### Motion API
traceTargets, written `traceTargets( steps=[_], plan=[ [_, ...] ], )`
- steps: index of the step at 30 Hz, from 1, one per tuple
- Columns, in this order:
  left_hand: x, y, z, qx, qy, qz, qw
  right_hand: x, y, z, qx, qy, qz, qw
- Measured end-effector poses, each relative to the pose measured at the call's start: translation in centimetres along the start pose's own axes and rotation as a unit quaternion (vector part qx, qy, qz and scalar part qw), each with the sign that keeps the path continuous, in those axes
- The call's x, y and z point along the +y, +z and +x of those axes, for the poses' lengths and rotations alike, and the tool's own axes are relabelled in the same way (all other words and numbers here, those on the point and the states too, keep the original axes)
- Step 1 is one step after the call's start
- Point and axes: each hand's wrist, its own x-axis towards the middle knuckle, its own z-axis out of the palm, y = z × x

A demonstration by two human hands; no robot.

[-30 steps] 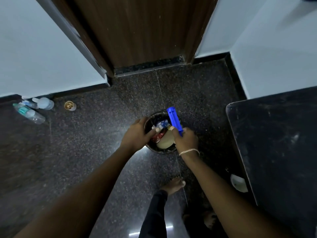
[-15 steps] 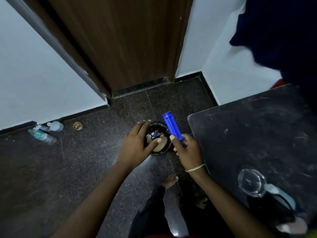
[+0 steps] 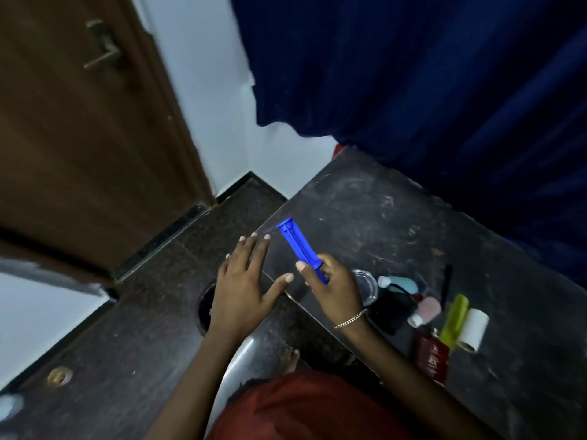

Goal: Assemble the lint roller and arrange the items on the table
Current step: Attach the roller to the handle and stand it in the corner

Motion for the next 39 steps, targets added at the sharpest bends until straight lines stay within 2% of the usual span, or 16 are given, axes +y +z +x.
traceTargets(
  steps=[5, 10, 19, 24, 28, 32, 35, 39],
  plan=[
    [4.0, 1.7, 3.4, -0.025, 0.082, 0.004, 0.996, 1.4, -5.0, 0.2, 0.096, 0.004, -0.029, 0.995],
    [9.9, 5.5, 6.6, -0.083, 0.18, -0.002, 0.98, 4.4, -11.0, -1.1, 0.205, 0.027, -0.055, 0.977],
    [24.7, 16.8, 7.0, -0.187, 0.386, -0.024, 0.903, 12.3, -22.7, -7.9, 0.415, 0.137, -0.08, 0.896],
    [31.0, 22.5, 4.8, -0.23, 0.463, -0.045, 0.855, 16.1, -27.0, -12.1, 0.472, 0.212, -0.108, 0.849],
    [34.1, 26.1, 2.5, -0.277, 0.455, -0.048, 0.845, 18.6, -29.2, -14.0, 0.486, 0.24, -0.101, 0.835],
    [35.7, 29.2, 0.9, -0.275, 0.417, -0.009, 0.866, 20.7, -30.8, -15.0, 0.468, 0.255, -0.087, 0.841],
    [36.6, 31.6, 0.5, -0.312, 0.337, 0.055, 0.887, 22.2, -31.7, -15.1, 0.456, 0.27, -0.083, 0.844],
    [37.1, 34.2, 0.3, -0.385, 0.229, 0.083, 0.89, 23.8, -32.2, -14.8, 0.43, 0.277, -0.068, 0.857]
  ],
)
